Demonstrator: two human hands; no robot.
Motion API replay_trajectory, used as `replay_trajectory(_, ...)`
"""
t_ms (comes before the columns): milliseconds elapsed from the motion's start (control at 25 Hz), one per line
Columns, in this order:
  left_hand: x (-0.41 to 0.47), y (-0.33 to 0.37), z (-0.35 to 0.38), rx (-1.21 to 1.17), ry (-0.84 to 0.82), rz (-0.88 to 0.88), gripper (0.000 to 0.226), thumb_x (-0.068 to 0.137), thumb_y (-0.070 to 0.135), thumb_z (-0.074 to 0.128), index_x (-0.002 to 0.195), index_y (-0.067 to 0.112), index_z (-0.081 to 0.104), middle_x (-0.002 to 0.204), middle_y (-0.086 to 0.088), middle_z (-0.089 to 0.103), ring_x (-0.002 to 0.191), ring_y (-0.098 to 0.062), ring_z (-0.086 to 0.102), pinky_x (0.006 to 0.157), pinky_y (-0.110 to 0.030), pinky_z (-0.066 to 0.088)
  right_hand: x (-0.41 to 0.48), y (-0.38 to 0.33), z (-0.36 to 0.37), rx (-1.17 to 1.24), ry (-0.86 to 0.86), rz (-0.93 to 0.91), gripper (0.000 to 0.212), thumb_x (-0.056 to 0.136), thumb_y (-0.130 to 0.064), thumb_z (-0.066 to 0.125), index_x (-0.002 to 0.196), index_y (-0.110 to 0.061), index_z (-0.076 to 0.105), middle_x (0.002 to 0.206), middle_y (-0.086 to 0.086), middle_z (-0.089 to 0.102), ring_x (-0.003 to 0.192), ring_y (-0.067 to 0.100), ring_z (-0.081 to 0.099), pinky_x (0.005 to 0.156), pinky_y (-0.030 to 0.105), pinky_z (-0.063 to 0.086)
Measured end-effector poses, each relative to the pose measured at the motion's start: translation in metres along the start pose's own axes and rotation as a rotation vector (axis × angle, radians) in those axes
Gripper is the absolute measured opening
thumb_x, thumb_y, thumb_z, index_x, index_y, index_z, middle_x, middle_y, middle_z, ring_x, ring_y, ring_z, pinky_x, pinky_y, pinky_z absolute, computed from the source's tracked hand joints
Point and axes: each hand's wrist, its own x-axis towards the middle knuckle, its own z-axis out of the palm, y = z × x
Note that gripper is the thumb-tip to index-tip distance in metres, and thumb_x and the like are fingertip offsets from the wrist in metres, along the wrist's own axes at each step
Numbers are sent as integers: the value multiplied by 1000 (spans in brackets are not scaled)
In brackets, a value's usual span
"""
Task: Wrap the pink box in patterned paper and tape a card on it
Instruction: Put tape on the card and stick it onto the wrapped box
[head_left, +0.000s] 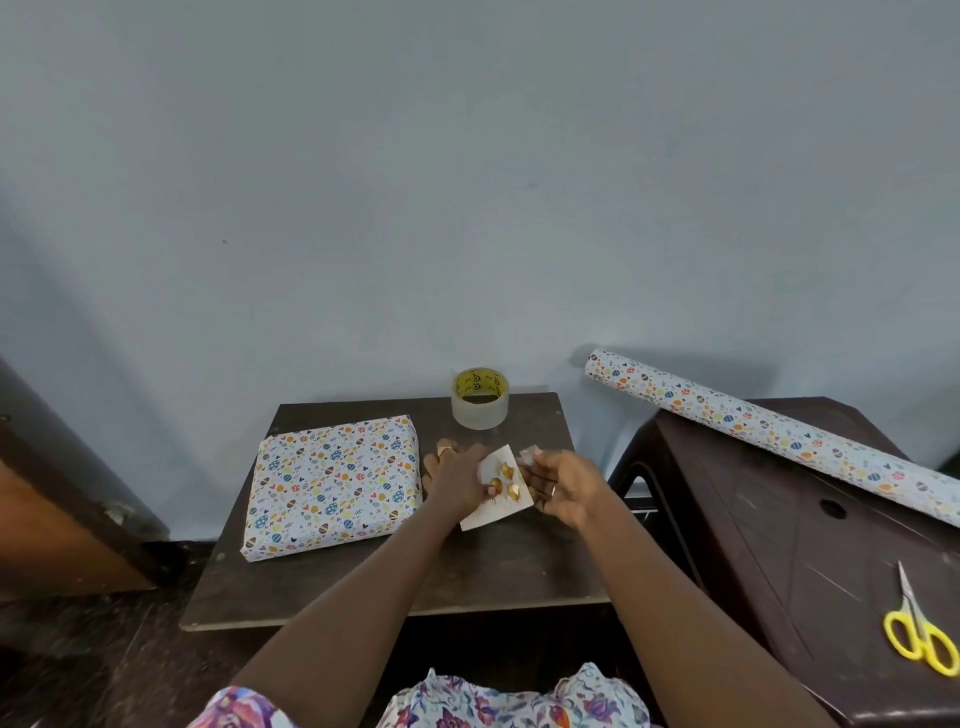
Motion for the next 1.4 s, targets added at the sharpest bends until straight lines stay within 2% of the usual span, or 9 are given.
replay_trajectory(40, -1, -2, -3, -145, 23, 5, 46, 89, 22, 60, 131, 27, 43, 139, -11, 36, 130, -30, 32, 105, -43, 33, -5, 0, 1, 20, -45, -40, 11, 94, -5, 51, 86, -6, 60, 80, 11, 67, 76, 20, 64, 77, 39, 50)
replay_trajectory(200, -26, 1, -19, -1311, -94, -75, 22, 97, 5, 38, 97, 11, 59, 103, -16, 60, 88, -23, 58, 85, -43, 50, -22, 5, 14, -15, -191, -185, 4, 93, -5, 54, 93, -4, 57, 89, 15, 70, 75, 22, 70, 75, 40, 55)
replay_trajectory(320, -38, -4, -31, -1592, -109, -104, 30, 98, 25, 44, 93, 1, 62, 94, -18, 64, 83, -25, 60, 70, -35, 55, -38, 7, 28, -157, -223, -265, 7, 91, -7, 58, 97, -3, 59, 96, 17, 69, 79, 25, 70, 70, 35, 57)
replay_trajectory(480, -51, -17, -51, -1506, -88, -47, 16, 89, -5, 51, 99, 1, 62, 97, -16, 64, 84, -25, 63, 60, -28, 57, -46, 12, 32, -297, -118, -526, 8, 89, -8, 62, 95, -4, 64, 94, 13, 68, 79, 21, 69, 62, 27, 59)
replay_trajectory(640, -59, -25, -66, -1427, -101, -55, 18, 86, -7, 56, 99, 0, 66, 95, -14, 67, 83, -25, 65, 66, -32, 57, -21, 33, 20, -1093, 219, -1643, 16, 86, -17, 57, 87, -8, 71, 93, 7, 70, 75, 18, 68, 56, 22, 55)
replay_trajectory(720, -61, -27, -72, -1432, -96, -33, 16, 85, -5, 58, 99, -3, 67, 97, -16, 67, 84, -26, 65, 72, -34, 55, -21, 39, 20, -1262, 254, -1886, 18, 84, -19, 56, 81, -10, 71, 93, 8, 71, 67, 19, 68, 46, 24, 53)
replay_trajectory(1040, -66, -31, -78, -1507, -61, 31, 16, 85, -8, 57, 98, -5, 67, 98, -15, 67, 88, -25, 63, 75, -30, 55, -24, 45, 34, -1289, 355, -2052, 3, 75, -6, 70, 77, -6, 72, 84, 9, 69, 60, 20, 64, 44, 22, 46)
replay_trajectory(1240, -65, -34, -79, -1499, -67, -43, 21, 85, -4, 61, 105, -7, 65, 100, -16, 66, 87, -27, 62, 82, -36, 52, -28, 45, 40, -1375, 307, -2071, 5, 73, -9, 71, 76, -5, 72, 83, 9, 70, 59, 18, 64, 42, 22, 45)
replay_trajectory(1400, -68, -38, -75, -1454, -66, -76, 21, 76, -14, 65, 92, -1, 69, 102, -19, 65, 87, -29, 63, 79, -35, 54, -33, 45, 45, -1394, 256, -2003, 21, 81, -18, 57, 75, -6, 73, 80, 7, 70, 57, 17, 64, 41, 21, 45)
